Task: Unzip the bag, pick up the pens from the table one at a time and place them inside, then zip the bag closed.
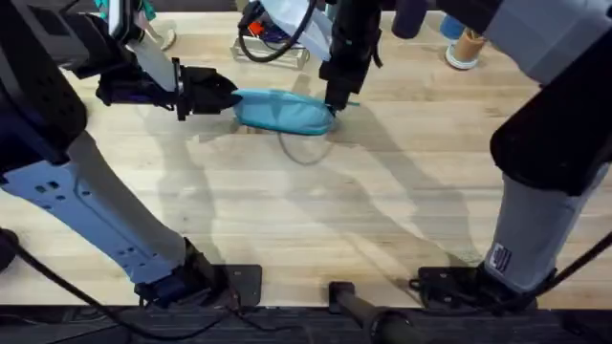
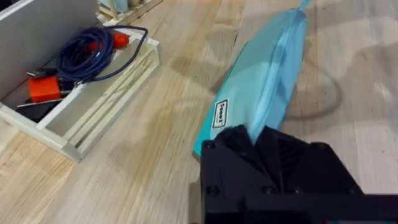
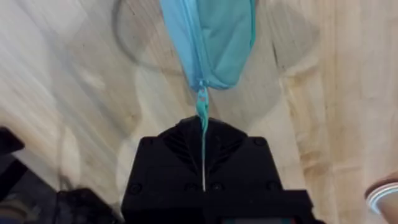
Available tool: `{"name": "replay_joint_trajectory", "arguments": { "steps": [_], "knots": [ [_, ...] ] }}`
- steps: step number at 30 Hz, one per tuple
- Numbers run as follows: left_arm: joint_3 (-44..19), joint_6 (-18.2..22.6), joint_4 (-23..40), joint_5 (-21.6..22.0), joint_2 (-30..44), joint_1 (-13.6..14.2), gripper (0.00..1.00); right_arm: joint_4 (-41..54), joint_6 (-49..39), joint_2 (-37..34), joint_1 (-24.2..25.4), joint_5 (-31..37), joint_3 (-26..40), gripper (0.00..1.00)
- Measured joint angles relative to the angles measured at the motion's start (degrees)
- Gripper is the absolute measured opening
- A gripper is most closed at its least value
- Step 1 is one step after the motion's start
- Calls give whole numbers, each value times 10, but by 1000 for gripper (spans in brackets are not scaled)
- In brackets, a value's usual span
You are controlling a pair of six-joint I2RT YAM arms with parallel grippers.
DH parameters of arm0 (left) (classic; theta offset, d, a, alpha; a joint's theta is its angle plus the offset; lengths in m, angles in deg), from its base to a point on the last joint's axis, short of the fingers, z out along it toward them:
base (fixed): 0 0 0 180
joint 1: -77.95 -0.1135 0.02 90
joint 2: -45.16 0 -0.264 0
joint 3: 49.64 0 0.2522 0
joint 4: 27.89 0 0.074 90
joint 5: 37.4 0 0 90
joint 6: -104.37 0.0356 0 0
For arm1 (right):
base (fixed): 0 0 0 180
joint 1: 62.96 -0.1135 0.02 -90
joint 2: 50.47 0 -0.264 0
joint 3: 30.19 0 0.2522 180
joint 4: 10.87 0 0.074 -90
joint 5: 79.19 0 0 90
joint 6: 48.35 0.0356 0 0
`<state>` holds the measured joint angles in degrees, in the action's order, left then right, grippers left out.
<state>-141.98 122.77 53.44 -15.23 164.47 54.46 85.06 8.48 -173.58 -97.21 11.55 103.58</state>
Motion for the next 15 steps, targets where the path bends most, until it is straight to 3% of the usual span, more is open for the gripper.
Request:
{"name": "replay_joint_trajectory", "arguments": {
  "steps": [15],
  "knots": [
    [0, 0, 1, 0, 0, 5, 42, 41, 52, -4, 57, -33, -9, 31]
  ]
}}
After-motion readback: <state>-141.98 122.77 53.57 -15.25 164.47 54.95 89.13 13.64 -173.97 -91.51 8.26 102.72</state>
